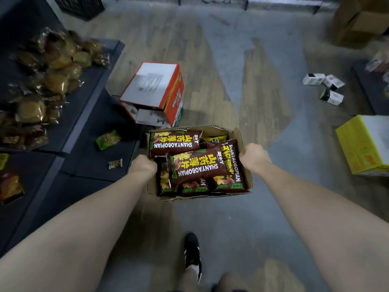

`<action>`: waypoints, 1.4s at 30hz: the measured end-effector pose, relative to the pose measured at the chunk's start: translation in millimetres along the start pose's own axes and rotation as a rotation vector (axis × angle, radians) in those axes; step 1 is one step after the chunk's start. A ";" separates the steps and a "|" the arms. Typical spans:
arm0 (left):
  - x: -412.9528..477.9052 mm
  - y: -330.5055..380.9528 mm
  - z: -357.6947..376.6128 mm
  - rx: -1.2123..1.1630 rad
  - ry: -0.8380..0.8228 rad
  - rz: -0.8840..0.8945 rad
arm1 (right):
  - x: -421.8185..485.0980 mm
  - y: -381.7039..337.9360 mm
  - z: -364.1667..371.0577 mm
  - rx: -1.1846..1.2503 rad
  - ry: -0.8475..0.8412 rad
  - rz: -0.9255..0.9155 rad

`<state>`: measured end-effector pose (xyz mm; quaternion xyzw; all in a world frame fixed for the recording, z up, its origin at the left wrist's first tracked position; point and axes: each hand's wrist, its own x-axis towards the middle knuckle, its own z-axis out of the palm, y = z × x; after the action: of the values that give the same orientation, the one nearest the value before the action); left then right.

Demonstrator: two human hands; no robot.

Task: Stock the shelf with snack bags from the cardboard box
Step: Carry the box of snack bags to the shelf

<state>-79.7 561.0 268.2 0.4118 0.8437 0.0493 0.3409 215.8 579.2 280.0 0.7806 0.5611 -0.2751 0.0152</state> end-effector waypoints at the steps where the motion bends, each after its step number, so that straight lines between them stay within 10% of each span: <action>1: 6.0 4.7 -8.3 -0.001 -0.005 0.006 | 5.1 -7.5 -4.5 -0.005 -0.001 0.002; 42: 276.5 218.9 -247.3 -0.458 -0.024 -0.210 | 355.6 -362.7 -200.0 -0.199 -0.054 -0.403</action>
<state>-205.8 954.9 388.7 0.2347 0.8446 0.1986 0.4384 55.4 1088.4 394.3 0.6398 0.7294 -0.2364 0.0519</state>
